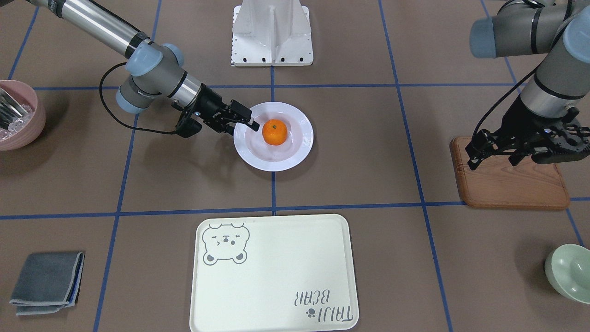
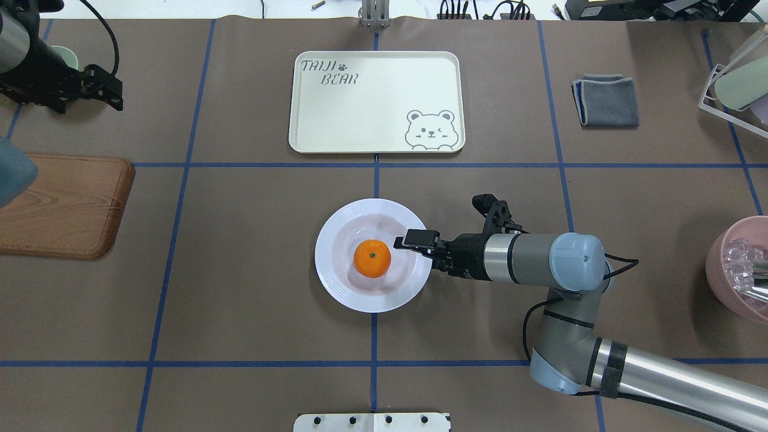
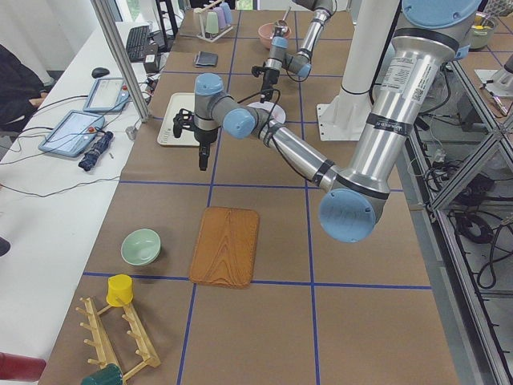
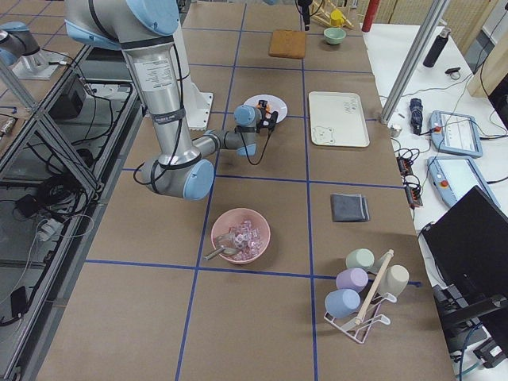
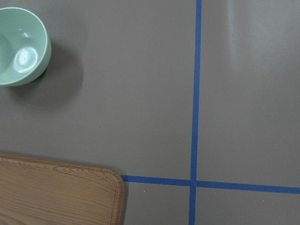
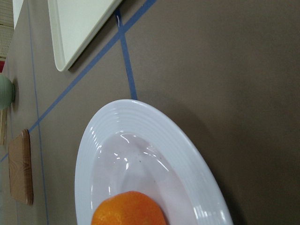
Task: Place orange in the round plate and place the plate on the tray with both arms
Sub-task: 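Move the right gripper to the plate rim nearest it and grip the rim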
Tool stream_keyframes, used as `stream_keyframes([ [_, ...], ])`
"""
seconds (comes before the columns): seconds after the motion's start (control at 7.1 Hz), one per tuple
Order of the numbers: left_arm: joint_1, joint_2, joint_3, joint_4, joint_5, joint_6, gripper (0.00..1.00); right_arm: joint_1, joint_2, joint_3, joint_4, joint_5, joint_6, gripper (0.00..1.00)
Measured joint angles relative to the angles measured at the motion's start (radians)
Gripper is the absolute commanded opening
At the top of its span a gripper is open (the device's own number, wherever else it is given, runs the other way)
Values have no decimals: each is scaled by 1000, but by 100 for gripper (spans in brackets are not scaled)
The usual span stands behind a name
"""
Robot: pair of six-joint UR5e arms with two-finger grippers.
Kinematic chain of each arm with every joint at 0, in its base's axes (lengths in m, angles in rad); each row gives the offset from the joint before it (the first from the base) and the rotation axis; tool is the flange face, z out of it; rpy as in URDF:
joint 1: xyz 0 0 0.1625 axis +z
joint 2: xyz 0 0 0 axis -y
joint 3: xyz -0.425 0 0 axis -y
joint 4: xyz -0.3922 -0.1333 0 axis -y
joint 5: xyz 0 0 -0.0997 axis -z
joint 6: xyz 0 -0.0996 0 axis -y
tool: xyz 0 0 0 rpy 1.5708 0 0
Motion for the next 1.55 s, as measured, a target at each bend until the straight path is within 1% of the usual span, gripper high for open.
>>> stream_keyframes([
  [0.85, 2, 10, 2, -2, 2, -1, 99, -1, 26, -37, 0, -1, 5, 100],
  [0.99, 3, 14, 1, -4, 3, 0, 99, -1, 33, -43, 0, -2, 5, 95],
  [1.13, 3, 17, 1, -4, 3, 1, 99, -2, 40, -45, -2, -2, 7, 50],
  [1.27, 3, 19, 1, -4, 3, 1, 99, -6, 46, -46, -2, -1, 12, 10],
  [1.41, 4, 19, 4, -5, 3, 1, 99, -6, 49, -45, -2, -5, 16, 0],
  [1.55, 4, 20, 6, -5, 3, 1, 99, -6, 52, -44, -2, -13, 18, 0],
])
